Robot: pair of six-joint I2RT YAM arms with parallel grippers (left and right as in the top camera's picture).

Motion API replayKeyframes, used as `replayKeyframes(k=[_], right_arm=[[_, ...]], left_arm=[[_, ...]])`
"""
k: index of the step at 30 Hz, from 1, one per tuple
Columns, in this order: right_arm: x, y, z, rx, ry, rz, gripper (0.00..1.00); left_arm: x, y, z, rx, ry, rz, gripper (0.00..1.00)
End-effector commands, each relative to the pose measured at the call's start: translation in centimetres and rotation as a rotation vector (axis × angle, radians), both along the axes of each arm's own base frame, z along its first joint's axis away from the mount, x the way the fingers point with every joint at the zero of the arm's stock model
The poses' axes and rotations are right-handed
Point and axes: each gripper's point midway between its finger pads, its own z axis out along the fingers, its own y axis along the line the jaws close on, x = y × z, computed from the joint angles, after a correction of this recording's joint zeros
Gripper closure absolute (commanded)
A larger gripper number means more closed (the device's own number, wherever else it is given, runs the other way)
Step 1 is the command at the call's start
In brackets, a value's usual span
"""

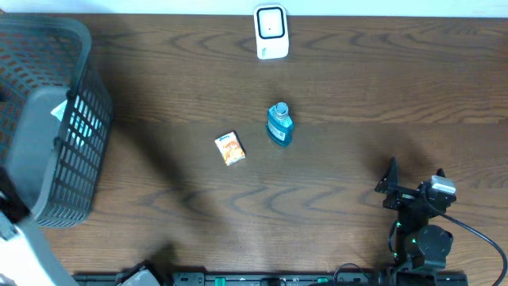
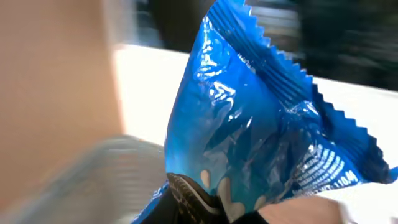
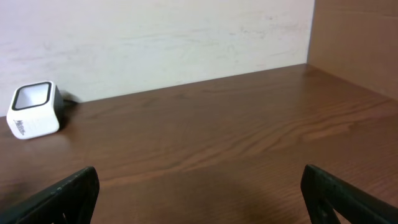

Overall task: Scan the item barcode
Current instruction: 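Carry the Oreo pack out and place it beside the Kleenex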

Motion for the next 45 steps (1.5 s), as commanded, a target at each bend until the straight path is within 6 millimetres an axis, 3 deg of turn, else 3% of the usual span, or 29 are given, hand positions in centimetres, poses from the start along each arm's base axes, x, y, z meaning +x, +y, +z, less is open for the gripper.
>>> replayKeyframes(k=[1, 3, 4, 6, 10, 11, 16, 20, 26, 27, 28, 31, 33, 35, 36, 39, 40, 43, 45], right_arm=[[0.0, 0.0, 0.0, 0.011, -0.003, -0.001, 0.01], [0.0, 0.0, 0.0, 0.011, -0.003, -0.001, 0.01], [0.0, 0.0, 0.0, 0.011, -0.003, -0.001, 0.01], [0.0, 0.0, 0.0, 0.011, -0.003, -0.001, 0.01], [0.0, 0.0, 0.0, 0.011, -0.003, -0.001, 0.01], [0.0, 0.0, 0.0, 0.011, -0.003, -0.001, 0.01], [0.0, 0.0, 0.0, 0.011, -0.003, -0.001, 0.01], [0.0, 0.0, 0.0, 0.011, -0.003, -0.001, 0.01], [0.0, 0.0, 0.0, 0.011, -0.003, -0.001, 0.01], [0.0, 0.0, 0.0, 0.011, -0.003, -0.001, 0.01], [0.0, 0.0, 0.0, 0.011, -0.003, -0.001, 0.01], [0.0, 0.0, 0.0, 0.011, -0.003, -0.001, 0.01], [0.0, 0.0, 0.0, 0.011, -0.003, -0.001, 0.01], [0.0, 0.0, 0.0, 0.011, -0.003, -0.001, 0.01], [0.0, 0.0, 0.0, 0.011, -0.003, -0.001, 0.01], [0.0, 0.0, 0.0, 0.011, -0.003, -0.001, 0.01], [0.0, 0.0, 0.0, 0.011, -0.003, -0.001, 0.01], [0.0, 0.0, 0.0, 0.011, -0.003, -0.001, 0.01], [0.0, 0.0, 0.0, 0.011, -0.003, -0.001, 0.01]], left_arm=[[1.1, -11.5, -1.9, -0.156, 0.062, -0.476, 0.93], [1.1, -14.9, -4.5, -0.171, 0.172, -0.558, 0.93], [1.2, -16.0, -6.8, -0.187, 0.269, -0.551, 0.93], [1.3, -16.7, -10.7, -0.189, 0.426, -0.502, 0.93], [1.4, -15.8, -19.0, -0.261, 0.734, -0.229, 0.93], [1.5, -16.6, -22.5, -0.311, 0.847, -0.178, 0.93], [2.5, -18.7, -31.2, -0.48, 1.074, -0.019, 0.92], [4.2, -20.4, -37.0, -0.479, 1.194, -0.006, 0.93], [6.3, -22.8, -43.6, -0.459, 1.273, -0.008, 0.92], [6.5, -22.9, -44.2, -0.455, 1.277, -0.01, 0.78], [6.7, -23.0, -44.4, -0.447, 1.274, -0.021, 0.41], [7.7, -22.9, -43.2, -0.39, 1.247, -0.095, 0.02], [8.9, -22.5, -40.2, -0.359, 1.201, -0.141, 0.02], [10.2, -21.8, -35.2, -0.327, 1.12, -0.191, 0.02], [11.2, -21.0, -29.3, -0.282, 1.014, -0.242, 0.02], [11.7, -19.2, -19.5, -0.214, 0.802, -0.292, 0.02], [11.0, -17.9, -13.8, -0.189, 0.656, -0.295, 0.02], [8.1, -15.9, -8.2, -0.058, 0.517, -0.308, 0.02], [6.6, -12.9, -5.7, 0.019, 0.448, -0.199, 0.02]])
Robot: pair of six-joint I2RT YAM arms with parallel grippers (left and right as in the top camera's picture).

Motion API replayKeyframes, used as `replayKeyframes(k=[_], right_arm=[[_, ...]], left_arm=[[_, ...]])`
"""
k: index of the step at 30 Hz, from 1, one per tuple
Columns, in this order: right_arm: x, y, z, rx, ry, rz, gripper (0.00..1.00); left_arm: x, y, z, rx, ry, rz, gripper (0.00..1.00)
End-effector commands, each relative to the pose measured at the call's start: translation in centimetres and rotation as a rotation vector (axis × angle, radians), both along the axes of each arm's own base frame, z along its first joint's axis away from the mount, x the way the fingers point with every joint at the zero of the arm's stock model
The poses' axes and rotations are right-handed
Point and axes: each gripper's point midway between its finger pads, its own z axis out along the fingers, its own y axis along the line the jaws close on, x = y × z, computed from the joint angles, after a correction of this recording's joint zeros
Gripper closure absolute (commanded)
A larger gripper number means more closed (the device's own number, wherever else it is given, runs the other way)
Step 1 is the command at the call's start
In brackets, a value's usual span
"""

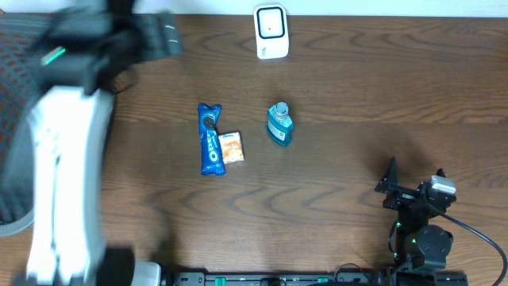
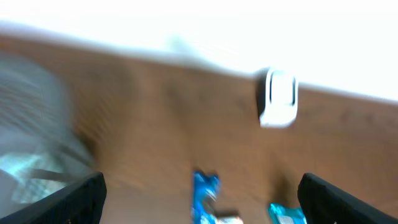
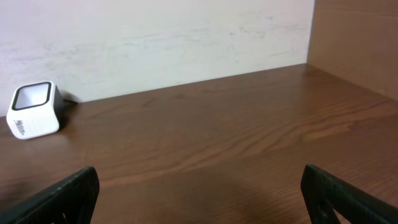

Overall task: Scan the item barcode
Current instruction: 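Carry the Oreo pack out and place it beside the Kleenex, then grasp the green toilet-paper bag in the basket with the left gripper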

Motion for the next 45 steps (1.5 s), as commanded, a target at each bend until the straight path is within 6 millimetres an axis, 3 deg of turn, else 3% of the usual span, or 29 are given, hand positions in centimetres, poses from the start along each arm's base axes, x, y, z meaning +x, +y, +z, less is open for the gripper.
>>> replayKeyframes(k=[1, 3, 6, 7, 10, 14, 20, 24, 32, 38, 45], right_arm=[[0.0, 0.0, 0.0, 0.011, -0.003, -0.001, 0.01], [0.0, 0.0, 0.0, 0.011, -0.003, -0.001, 0.01], [0.0, 0.0, 0.0, 0.011, -0.003, -0.001, 0.01], [0.0, 0.0, 0.0, 0.011, -0.003, -0.001, 0.01], [0.0, 0.0, 0.0, 0.011, -0.003, -0.001, 0.01], [0.0, 0.0, 0.0, 0.011, -0.003, -0.001, 0.01], [0.0, 0.0, 0.0, 0.011, -0.003, -0.001, 0.01], [0.0, 0.0, 0.0, 0.011, -0.003, -0.001, 0.01], [0.0, 0.0, 0.0, 0.011, -0.003, -0.001, 0.01], [0.0, 0.0, 0.0, 0.011, -0.003, -0.001, 0.01], [0.0, 0.0, 0.0, 0.011, -0.003, -0.001, 0.01]], left_arm=[[-3.4, 5.5, 4.4, 0.207, -0.115, 0.139, 0.02], [-5.5, 10.9, 5.5, 0.209, -0.131, 0.422, 0.02], [-7.9, 16.9, 3.9, 0.137, -0.078, 0.693, 0.02], [-9.0, 20.1, 1.1, 0.028, -0.003, 0.837, 0.02], [-8.9, 23.3, -4.2, -0.128, 0.136, 0.885, 0.02], [-8.1, 25.8, -10.7, -0.263, 0.292, 0.84, 0.02], [-4.9, 25.7, -18.7, -0.388, 0.405, 0.59, 0.02], [-4.0, 25.7, -23.8, -0.418, 0.487, 0.538, 0.02], [-2.9, 25.9, -31.5, -0.495, 0.612, 0.509, 0.02], [-2.4, 25.0, -34.9, -0.516, 0.678, 0.488, 0.02], [-1.7, 23.3, -36.4, -0.513, 0.716, 0.451, 0.02]])
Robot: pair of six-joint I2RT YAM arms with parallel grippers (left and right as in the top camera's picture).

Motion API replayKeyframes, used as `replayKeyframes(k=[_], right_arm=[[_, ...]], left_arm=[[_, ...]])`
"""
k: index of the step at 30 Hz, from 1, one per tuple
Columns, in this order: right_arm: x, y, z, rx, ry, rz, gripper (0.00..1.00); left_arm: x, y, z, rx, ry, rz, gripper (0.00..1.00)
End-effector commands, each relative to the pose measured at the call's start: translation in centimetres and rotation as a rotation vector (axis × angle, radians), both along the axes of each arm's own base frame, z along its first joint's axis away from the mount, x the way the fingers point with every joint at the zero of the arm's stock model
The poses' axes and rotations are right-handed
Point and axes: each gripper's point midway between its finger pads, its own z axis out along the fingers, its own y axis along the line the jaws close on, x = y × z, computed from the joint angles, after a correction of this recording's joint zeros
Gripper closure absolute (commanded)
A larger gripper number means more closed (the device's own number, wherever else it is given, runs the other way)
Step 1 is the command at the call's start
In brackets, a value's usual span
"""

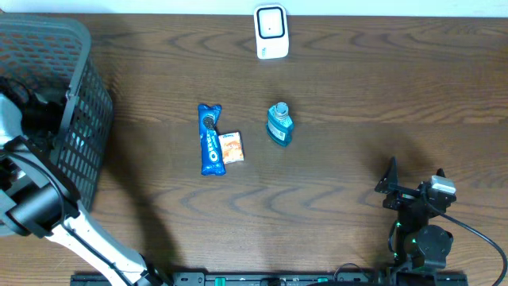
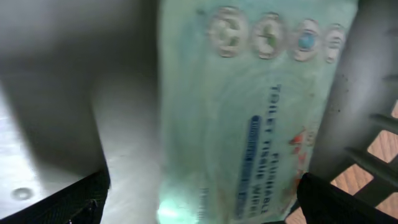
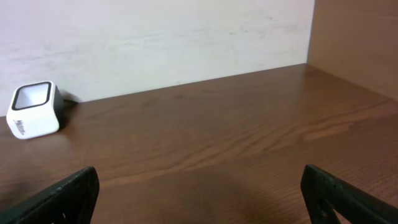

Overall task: Scan the item barcode
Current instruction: 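Grasp the green toilet-paper bag in the basket with the left gripper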

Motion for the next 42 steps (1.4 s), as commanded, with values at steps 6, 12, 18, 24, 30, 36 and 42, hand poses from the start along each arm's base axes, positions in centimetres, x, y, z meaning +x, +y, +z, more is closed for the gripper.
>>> replayKeyframes(k=[6, 12, 18, 24, 30, 36, 42], right_arm=[[0.0, 0.0, 0.0, 0.011, -0.003, 0.0, 0.01], [0.0, 0.0, 0.0, 0.011, -0.003, 0.0, 0.01], [0.0, 0.0, 0.0, 0.011, -0.003, 0.0, 0.01], [0.0, 0.0, 0.0, 0.011, -0.003, -0.001, 0.01], [0.0, 0.0, 0.0, 0.011, -0.003, 0.0, 0.01], [0.0, 0.0, 0.0, 0.011, -0.003, 0.0, 0.01], [0.0, 0.0, 0.0, 0.011, -0.003, 0.0, 0.01]], left_arm=[[0.8, -1.6, -2.3, -0.016, 0.003, -0.058, 0.35], [-0.4, -0.1, -1.7, 0.032, 0.046, -0.003, 0.92], [-1.5, 3.4, 6.0, 0.152, -0.023, 0.145, 0.92], [-3.5, 3.3, 19.5, 0.29, -0.274, 0.296, 0.92], [-5.6, -4.9, 32.3, 0.319, -0.611, 0.25, 0.92], [-6.6, -20.6, 36.7, 0.207, -0.78, -0.147, 0.92], [-7.4, -33.4, 32.7, 0.11, -0.699, -0.555, 0.92]])
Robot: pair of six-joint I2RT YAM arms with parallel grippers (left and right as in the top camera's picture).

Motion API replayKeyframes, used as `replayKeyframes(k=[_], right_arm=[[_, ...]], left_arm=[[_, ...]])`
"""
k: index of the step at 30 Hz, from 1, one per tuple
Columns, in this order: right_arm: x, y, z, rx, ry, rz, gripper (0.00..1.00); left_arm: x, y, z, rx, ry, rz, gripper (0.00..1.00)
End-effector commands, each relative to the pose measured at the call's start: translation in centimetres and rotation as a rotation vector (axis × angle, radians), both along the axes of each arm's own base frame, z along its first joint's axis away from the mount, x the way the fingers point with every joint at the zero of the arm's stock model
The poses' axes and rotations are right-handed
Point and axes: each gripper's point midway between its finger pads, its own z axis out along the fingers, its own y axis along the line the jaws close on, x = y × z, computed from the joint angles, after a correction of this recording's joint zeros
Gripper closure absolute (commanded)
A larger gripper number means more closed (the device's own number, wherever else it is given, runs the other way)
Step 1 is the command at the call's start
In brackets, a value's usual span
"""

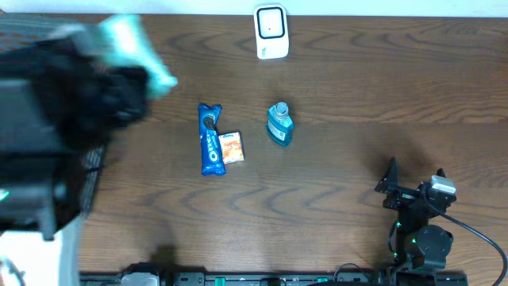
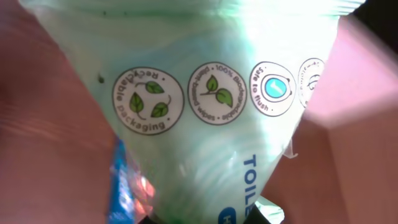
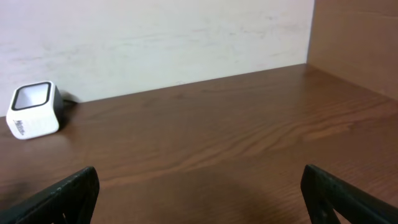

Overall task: Scan the item barcode
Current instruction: 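Grasp the green toilet-paper bag in the basket with the left gripper, then carry the green bag right and drop it near the right arm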

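A pale green pack of toilet tissue wipes [image 2: 205, 106] fills the left wrist view, and my left gripper [image 2: 208, 216] is shut on its lower end. From overhead the pack [image 1: 131, 44] hangs blurred above the table's far left, on my blurred left arm. The white barcode scanner [image 1: 271, 32] stands at the back edge, also seen in the right wrist view [image 3: 34, 111]. My right gripper [image 3: 199, 205] is open and holds nothing, parked at the front right [image 1: 401, 189].
A blue Oreo pack [image 1: 210, 139], a small orange packet [image 1: 230, 148] and a blue bottle [image 1: 279, 125] lie mid-table. The grey mesh basket [image 1: 92, 171] at the left is mostly hidden behind my left arm. A brown wall [image 3: 354, 43] stands at the right.
My left gripper was open inside the basket over the wipes pack. Now it is shut on the pack and holds it above the table, out of the basket. The right arm has not moved.
My left gripper first held the blue Oreo pack. Then that pack lay on the table beside the orange packet and the gripper was open. After that it was open over the wipes in the basket, and now it holds them above the table.
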Motion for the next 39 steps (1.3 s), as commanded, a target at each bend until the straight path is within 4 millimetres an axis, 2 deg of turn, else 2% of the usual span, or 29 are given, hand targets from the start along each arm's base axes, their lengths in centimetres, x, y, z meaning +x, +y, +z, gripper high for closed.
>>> replayKeyframes(k=[1, 3, 5, 10, 13, 15, 18, 20, 21, 22, 25, 28, 31, 35, 39], right_arm=[[0.0, 0.0, 0.0, 0.011, -0.003, -0.001, 0.01], [0.0, 0.0, 0.0, 0.011, -0.003, -0.001, 0.01], [0.0, 0.0, 0.0, 0.011, -0.003, -0.001, 0.01], [0.0, 0.0, 0.0, 0.011, -0.003, -0.001, 0.01], [0.0, 0.0, 0.0, 0.011, -0.003, -0.001, 0.01], [0.0, 0.0, 0.0, 0.011, -0.003, -0.001, 0.01], [0.0, 0.0, 0.0, 0.011, -0.003, -0.001, 0.01], [0.0, 0.0, 0.0, 0.011, -0.003, -0.001, 0.01], [0.0, 0.0, 0.0, 0.011, -0.003, -0.001, 0.01], [0.0, 0.0, 0.0, 0.011, -0.003, -0.001, 0.01], [0.0, 0.0, 0.0, 0.011, -0.003, -0.001, 0.01], [0.0, 0.0, 0.0, 0.011, -0.003, -0.001, 0.01], [0.0, 0.0, 0.0, 0.011, -0.003, -0.001, 0.01], [0.0, 0.0, 0.0, 0.011, -0.003, -0.001, 0.01], [0.0, 0.0, 0.0, 0.011, -0.003, -0.001, 0.01]], left_arm=[[0.2, -5.5, -4.4, 0.083, 0.114, -0.176, 0.92], [-0.3, -8.2, -6.7, 0.14, 0.162, -0.291, 0.92], [-0.8, -10.0, -10.0, 0.19, 0.254, -0.339, 0.92], [-1.4, -10.4, -18.7, 0.298, 0.525, -0.19, 0.92], [-2.4, -11.9, -21.4, 0.354, 0.57, -0.218, 0.92], [-2.4, -12.0, -21.4, 0.386, 0.55, -0.161, 0.92], [-2.2, -13.1, -20.0, 0.36, 0.47, -0.141, 0.92], [-2.0, -15.0, -18.6, 0.308, 0.399, -0.188, 0.92], [-1.9, -17.1, -17.5, 0.282, 0.326, -0.268, 0.91], [-1.9, -18.2, -17.0, 0.272, 0.292, -0.314, 0.87], [-1.8, -20.6, -16.8, 0.254, 0.242, -0.374, 0.85], [-1.7, -22.4, -18.0, 0.261, 0.243, -0.403, 0.85], [-1.7, -24.0, -20.1, 0.287, 0.268, -0.432, 0.85], [-1.7, -26.5, -24.3, 0.36, 0.299, -0.52, 0.85], [-1.2, -27.7, -28.7, 0.394, 0.363, -0.537, 0.85]])
